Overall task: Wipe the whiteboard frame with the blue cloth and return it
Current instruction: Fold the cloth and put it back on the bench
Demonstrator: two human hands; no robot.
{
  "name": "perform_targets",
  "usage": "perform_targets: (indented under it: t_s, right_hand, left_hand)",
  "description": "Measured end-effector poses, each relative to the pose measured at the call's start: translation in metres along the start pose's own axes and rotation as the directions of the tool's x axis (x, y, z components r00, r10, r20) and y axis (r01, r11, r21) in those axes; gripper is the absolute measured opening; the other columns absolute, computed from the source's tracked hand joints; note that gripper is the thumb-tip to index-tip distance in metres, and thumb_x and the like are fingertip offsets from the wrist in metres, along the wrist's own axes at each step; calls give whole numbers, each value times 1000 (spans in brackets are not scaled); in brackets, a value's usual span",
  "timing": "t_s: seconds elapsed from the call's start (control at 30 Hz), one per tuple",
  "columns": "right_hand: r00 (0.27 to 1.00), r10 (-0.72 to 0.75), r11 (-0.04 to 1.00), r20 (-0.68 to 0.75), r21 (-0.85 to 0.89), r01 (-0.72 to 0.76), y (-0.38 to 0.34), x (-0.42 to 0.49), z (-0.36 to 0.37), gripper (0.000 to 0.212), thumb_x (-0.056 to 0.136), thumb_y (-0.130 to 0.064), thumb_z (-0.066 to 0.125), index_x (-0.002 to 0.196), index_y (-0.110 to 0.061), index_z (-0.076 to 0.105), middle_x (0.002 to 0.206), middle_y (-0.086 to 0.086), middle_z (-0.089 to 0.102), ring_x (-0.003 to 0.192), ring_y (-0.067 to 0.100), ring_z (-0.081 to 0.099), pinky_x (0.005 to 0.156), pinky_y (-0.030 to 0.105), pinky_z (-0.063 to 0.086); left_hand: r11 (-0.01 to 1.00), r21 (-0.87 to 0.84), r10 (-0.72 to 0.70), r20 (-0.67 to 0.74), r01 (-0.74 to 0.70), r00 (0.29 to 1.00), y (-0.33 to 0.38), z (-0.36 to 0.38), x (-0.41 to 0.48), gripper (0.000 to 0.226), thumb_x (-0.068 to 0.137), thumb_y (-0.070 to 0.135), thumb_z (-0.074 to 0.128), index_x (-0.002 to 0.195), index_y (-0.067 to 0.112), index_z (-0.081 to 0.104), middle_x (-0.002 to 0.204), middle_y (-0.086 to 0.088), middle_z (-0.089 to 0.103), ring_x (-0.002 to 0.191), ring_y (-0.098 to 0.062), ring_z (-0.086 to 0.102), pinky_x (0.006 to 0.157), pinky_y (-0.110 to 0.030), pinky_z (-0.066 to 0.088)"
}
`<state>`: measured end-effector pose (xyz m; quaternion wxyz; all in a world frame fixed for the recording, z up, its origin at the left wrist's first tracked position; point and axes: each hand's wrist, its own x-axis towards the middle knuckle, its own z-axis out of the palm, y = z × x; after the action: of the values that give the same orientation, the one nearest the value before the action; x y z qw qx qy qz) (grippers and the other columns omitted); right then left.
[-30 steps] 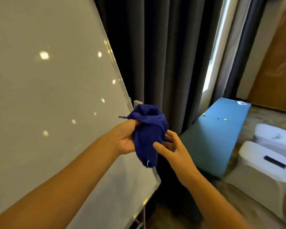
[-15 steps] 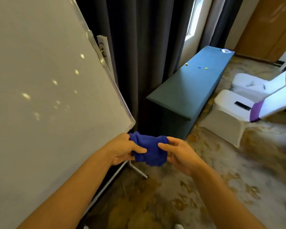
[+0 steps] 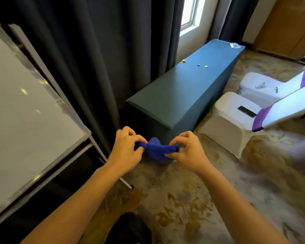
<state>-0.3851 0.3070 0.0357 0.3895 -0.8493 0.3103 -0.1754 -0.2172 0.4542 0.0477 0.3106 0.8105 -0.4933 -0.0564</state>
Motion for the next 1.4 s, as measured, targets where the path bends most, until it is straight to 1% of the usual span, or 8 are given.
perform_targets:
  t_s: [0.1,0.2,0.27,0.47,0.63,0.9,1.13,1.4]
  right_hand:
    - [978,36,877,206,463,-130,22,27,-27,17,77,-18,81,78,-22,65,91,8,69,88,20,65,79,38,52]
    - [909,181,559,377,721,-410,45,60,-33,16,86,-30,73,94,-18,68,101,9,72,93,23,70,76,38,55]
    - [859,226,427,459,746,-511,65,86,-30,26,90,-31,69,110,-15,67,115,12,71,105,30,69,84,45,56]
    - [756,189,236,627,718,-655,138,178,-33,48,88,-17,71,134,-14,56,134,16,62,122,39,59,101,61,45]
    - [615,289,244,734,565,-788,187,266,-46,51,83,-2,71,129,-19,60,114,13,71,83,32,72,68,41,60]
    - [601,394,434,696,436,-789,209,407,-40,43,88,10,57,121,-17,64,114,12,73,90,29,73,62,35,58]
    - [596,384,524,705,365,-770,236,527,-11,49,87,11,53,116,-26,65,104,4,76,83,25,73,57,30,56]
    - [345,478,753,808,-174,-635,294,574,4,47,94,2,42,129,-29,50,97,7,65,74,22,65,57,32,55]
  left_hand:
    - [838,-480,-231,120,260,966,11,19,35,15,86,9,65,87,22,71,101,-1,60,99,-18,52,87,-28,36]
    - [126,-758,-355,568,640,742,15,49,70,34,97,41,46,106,18,69,107,-12,72,105,-33,63,86,-42,48]
    - [42,-667,-278,707,744,650,13,76,89,46,92,55,50,119,22,66,116,-10,71,110,-29,65,94,-47,50]
    - [-101,-729,-436,644,677,629,-6,142,175,40,82,-2,66,122,-4,59,121,-24,65,112,-37,63,102,-52,46]
    - [-452,-712,-523,699,538,487,-17,192,253,25,94,12,54,117,3,62,101,-18,72,95,-31,65,91,-47,49]
    - [-300,-837,-694,520,457,497,-45,236,354,55,71,-15,71,117,12,58,112,-14,70,97,-32,70,77,-46,58]
    - [-348,-907,-771,421,237,478,-85,275,439,66,72,-15,69,128,18,56,124,-12,66,109,-34,65,85,-51,56]
    - [-385,-825,-918,388,413,-83,-78,326,434,64,72,-17,69,124,15,51,103,-7,64,98,-30,61,60,-37,53]
